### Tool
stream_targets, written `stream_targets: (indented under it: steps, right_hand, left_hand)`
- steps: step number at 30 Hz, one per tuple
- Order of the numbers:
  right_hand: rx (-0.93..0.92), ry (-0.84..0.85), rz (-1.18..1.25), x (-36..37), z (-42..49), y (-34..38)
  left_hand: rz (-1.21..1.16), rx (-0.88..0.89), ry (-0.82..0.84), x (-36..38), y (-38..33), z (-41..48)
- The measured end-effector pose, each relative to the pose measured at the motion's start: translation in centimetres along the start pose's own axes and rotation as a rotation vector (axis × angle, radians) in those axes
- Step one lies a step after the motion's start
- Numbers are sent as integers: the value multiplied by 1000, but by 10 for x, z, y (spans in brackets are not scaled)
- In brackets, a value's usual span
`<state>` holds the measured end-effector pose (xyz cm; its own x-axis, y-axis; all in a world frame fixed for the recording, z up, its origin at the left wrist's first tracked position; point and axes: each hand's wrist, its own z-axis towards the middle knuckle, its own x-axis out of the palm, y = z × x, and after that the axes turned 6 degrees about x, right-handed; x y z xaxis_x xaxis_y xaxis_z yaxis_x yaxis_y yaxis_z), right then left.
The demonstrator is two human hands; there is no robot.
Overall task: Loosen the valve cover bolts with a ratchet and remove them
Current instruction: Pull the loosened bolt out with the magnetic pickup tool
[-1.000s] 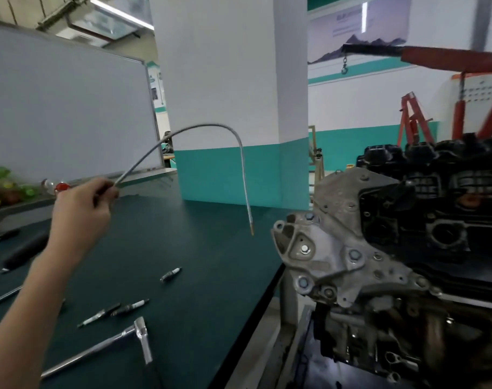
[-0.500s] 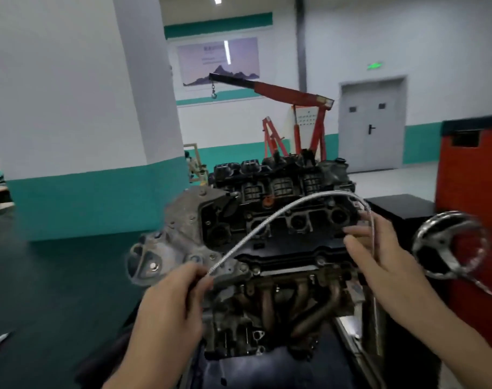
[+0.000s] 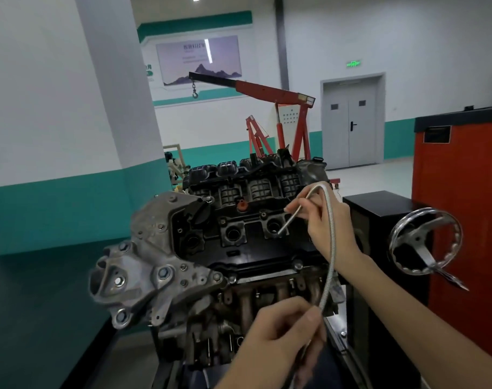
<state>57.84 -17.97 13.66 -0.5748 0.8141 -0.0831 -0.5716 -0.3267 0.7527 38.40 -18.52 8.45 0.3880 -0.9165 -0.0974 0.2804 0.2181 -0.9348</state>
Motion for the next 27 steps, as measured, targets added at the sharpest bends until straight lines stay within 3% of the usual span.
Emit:
stream_targets:
  steps: [6, 19, 25, 27]
  right_hand:
    - [-88, -27, 49, 13, 20, -14]
    - [-202, 32, -201, 10, 19, -28]
    - [-204, 24, -217, 9, 19, -31]
    - [-202, 21, -196, 8, 16, -34]
  left_hand:
    - [-53, 89, 74, 7, 19, 33]
    - [-130, 201, -57, -5, 38, 73]
    - [410, 258, -540, -54, 31, 133]
    - [600, 253, -520, -72, 31, 152]
